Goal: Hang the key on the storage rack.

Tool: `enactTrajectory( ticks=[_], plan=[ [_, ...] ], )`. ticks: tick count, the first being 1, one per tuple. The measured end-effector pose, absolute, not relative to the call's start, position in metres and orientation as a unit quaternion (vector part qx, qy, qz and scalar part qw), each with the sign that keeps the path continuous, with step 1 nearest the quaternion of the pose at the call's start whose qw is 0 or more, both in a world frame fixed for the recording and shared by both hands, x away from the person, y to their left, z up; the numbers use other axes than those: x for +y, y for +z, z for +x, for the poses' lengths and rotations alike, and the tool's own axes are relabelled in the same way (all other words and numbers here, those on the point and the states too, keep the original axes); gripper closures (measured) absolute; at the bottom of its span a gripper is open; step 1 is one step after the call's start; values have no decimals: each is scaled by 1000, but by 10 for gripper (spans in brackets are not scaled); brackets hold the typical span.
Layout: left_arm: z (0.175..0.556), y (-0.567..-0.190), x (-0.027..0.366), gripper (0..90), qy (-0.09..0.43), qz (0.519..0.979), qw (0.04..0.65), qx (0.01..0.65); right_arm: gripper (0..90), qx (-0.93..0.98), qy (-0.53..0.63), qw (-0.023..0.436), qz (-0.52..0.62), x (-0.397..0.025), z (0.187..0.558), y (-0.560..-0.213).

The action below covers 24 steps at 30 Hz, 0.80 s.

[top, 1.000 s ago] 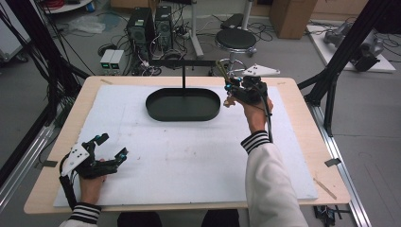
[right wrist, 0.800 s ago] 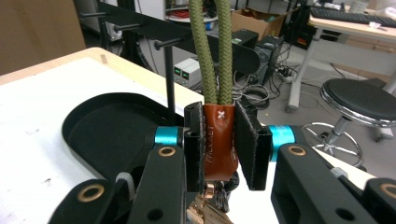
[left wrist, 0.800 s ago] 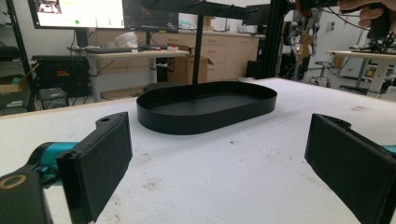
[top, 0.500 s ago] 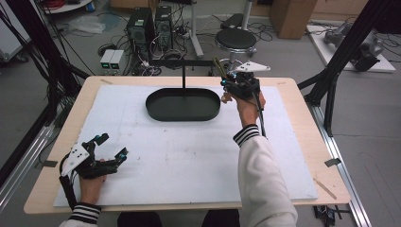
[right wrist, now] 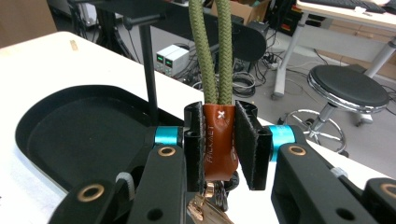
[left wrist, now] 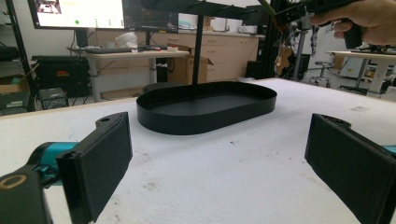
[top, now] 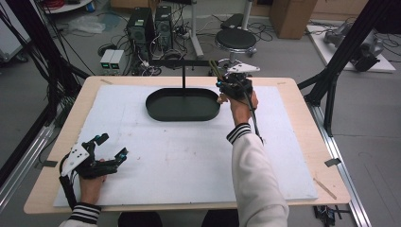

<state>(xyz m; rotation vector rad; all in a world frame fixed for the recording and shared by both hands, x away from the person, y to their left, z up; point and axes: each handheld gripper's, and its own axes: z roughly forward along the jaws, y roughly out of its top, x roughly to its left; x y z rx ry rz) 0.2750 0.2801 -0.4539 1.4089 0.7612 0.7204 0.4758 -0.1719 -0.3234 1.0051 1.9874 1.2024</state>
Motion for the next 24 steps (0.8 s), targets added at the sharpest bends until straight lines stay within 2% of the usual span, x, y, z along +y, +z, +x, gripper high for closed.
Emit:
enactTrajectory(
  ticks=[24],
  plan=[
    [275,-454,280,78,316,617,639,334,740,746,435,310,397,-153,483,-333]
  ],
)
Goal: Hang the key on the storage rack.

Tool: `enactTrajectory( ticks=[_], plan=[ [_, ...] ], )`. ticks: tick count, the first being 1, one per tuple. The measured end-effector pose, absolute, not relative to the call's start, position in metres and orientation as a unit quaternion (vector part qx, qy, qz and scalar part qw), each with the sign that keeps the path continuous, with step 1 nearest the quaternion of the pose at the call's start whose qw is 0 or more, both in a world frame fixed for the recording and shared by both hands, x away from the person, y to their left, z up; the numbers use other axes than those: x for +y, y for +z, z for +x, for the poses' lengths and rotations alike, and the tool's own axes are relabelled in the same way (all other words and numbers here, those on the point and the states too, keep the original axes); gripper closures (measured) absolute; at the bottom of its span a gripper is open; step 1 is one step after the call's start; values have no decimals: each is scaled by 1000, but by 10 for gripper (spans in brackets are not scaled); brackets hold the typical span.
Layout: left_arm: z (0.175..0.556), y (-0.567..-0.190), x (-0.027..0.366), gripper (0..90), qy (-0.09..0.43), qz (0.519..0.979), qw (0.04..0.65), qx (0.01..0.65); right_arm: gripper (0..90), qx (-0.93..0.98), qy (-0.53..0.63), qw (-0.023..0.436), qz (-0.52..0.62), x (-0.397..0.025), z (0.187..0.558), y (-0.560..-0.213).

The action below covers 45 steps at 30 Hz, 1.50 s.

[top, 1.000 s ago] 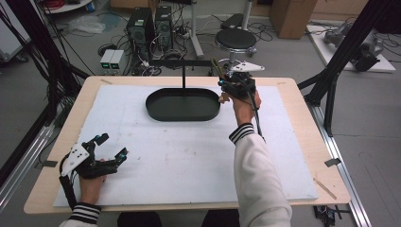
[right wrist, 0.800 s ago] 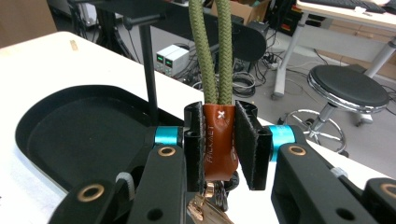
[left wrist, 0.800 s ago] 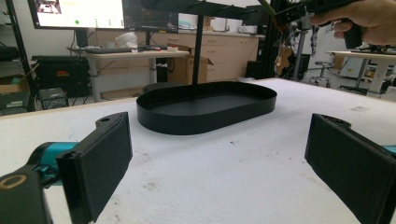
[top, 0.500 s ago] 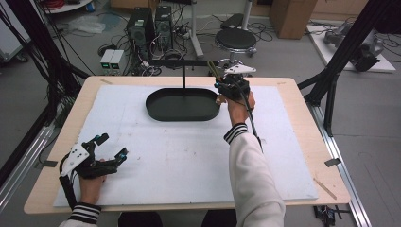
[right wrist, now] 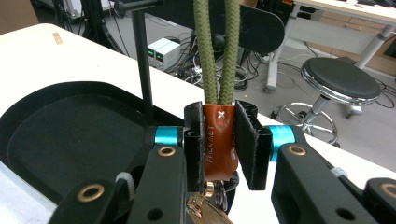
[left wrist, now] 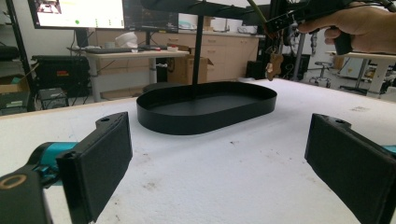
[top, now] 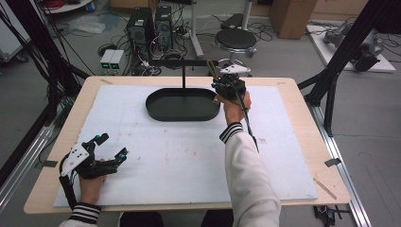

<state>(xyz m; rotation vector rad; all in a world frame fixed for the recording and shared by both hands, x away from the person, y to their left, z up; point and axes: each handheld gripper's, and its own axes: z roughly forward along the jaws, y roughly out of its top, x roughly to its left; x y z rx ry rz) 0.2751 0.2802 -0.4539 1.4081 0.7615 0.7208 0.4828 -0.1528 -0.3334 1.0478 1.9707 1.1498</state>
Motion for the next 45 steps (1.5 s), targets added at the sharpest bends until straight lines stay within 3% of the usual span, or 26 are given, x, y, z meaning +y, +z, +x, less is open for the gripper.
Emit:
enactTrajectory(
  ticks=[41,45],
  plan=[
    [275,-454,280,78,314,616,640,335,739,728,447,279,439,-153,509,-361],
    [275,-454,280,78,314,616,640,335,701,730,449,278,433,-154,511,-362]
  ],
)
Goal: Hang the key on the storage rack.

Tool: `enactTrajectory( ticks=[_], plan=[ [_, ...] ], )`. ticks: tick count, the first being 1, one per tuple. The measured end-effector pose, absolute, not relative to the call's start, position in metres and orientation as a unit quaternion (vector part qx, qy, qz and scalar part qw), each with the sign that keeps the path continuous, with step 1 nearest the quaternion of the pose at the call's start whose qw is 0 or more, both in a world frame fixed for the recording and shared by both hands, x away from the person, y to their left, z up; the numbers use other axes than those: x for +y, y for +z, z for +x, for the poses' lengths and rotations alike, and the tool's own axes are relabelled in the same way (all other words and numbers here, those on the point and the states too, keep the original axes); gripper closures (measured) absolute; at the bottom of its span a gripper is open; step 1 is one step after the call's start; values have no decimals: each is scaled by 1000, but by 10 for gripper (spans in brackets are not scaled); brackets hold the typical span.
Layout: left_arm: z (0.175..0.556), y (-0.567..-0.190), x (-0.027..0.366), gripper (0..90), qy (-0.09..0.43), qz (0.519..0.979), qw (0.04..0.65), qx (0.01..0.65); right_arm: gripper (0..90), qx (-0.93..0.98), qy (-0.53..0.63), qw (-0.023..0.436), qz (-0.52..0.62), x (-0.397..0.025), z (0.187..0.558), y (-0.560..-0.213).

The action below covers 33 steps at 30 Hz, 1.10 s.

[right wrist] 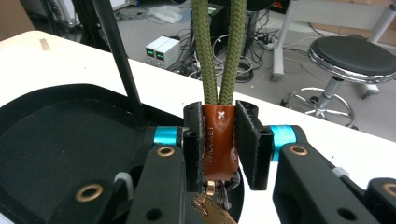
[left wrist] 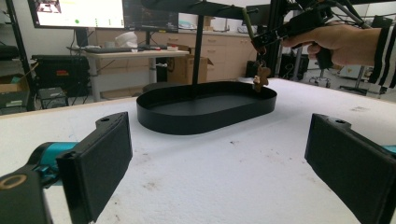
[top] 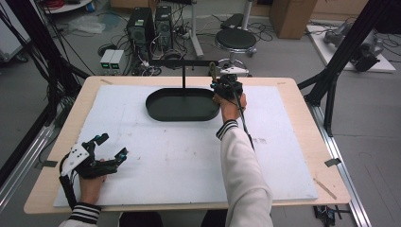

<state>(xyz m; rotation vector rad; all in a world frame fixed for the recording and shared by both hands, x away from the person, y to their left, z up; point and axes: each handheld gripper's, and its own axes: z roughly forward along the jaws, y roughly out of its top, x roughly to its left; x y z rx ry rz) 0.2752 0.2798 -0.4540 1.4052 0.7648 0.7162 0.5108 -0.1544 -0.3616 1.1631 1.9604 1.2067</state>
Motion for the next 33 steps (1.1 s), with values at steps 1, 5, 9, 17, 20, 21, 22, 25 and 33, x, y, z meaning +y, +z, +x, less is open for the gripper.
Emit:
enactTrajectory(
  ticks=[1,5,9,17,20,21,22,25,33],
  plan=[
    [275,-454,280,78,314,616,640,335,634,729,452,275,433,-155,511,-362],
    [275,-454,280,78,314,616,639,336,175,727,459,268,436,-157,508,-358],
    [275,-454,280,78,315,619,636,336,84,734,467,272,412,-164,493,-348],
    [275,-454,279,78,317,619,636,335,4,738,520,247,353,-215,433,-334],
    [275,-454,279,78,318,619,635,335,4,735,535,246,335,-243,405,-340],
    [275,-454,279,78,318,619,636,335,4,733,542,248,327,-253,396,-343],
    [275,-454,279,78,318,619,636,335,4,730,549,251,321,-262,387,-346],
    [276,-454,279,78,317,620,633,337,4,719,565,256,313,-285,365,-358],
    [275,-454,279,78,319,620,633,336,4,685,601,271,311,-322,323,-403]
  ],
)
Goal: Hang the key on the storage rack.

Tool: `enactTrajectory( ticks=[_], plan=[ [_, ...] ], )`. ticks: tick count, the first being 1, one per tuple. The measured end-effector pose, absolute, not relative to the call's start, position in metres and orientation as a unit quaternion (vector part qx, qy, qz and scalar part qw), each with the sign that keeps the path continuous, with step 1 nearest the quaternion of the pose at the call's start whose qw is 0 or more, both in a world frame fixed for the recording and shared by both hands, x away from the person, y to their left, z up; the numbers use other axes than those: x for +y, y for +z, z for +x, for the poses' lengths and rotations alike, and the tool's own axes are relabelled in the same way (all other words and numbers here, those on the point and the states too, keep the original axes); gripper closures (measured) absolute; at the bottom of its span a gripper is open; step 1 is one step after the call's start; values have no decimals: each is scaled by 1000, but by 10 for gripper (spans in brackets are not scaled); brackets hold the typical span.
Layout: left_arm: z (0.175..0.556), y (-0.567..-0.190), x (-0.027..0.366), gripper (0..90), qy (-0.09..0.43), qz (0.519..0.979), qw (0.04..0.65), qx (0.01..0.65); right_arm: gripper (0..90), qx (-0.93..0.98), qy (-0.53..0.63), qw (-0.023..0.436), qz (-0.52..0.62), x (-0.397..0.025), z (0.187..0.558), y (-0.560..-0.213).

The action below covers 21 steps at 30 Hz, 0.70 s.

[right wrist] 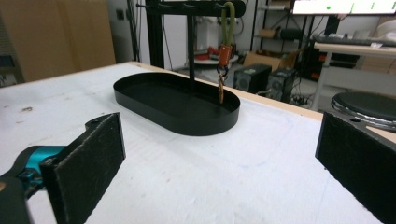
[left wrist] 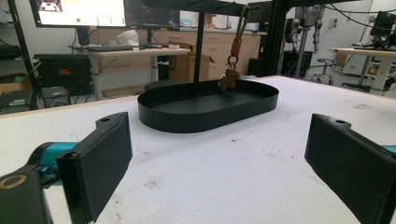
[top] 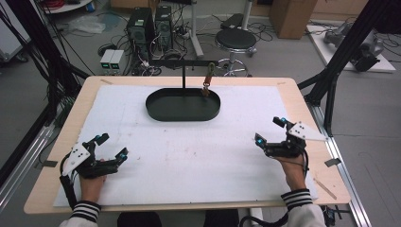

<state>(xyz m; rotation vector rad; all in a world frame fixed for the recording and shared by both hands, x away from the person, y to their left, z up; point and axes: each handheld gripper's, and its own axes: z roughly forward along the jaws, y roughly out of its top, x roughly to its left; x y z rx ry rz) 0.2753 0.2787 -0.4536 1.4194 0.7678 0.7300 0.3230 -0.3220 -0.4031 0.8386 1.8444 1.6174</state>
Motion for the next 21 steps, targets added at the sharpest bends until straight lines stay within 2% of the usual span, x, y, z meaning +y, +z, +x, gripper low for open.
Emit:
enactTrajectory(
  ticks=[14,17,21],
  plan=[
    [275,-454,279,79,319,618,635,336,5,659,617,287,321,-322,311,-449],
    [275,-454,279,78,318,618,636,336,5,653,613,308,320,-320,307,-451],
    [274,-454,279,78,320,615,639,333,5,647,615,309,327,-321,307,-452]
  ],
)
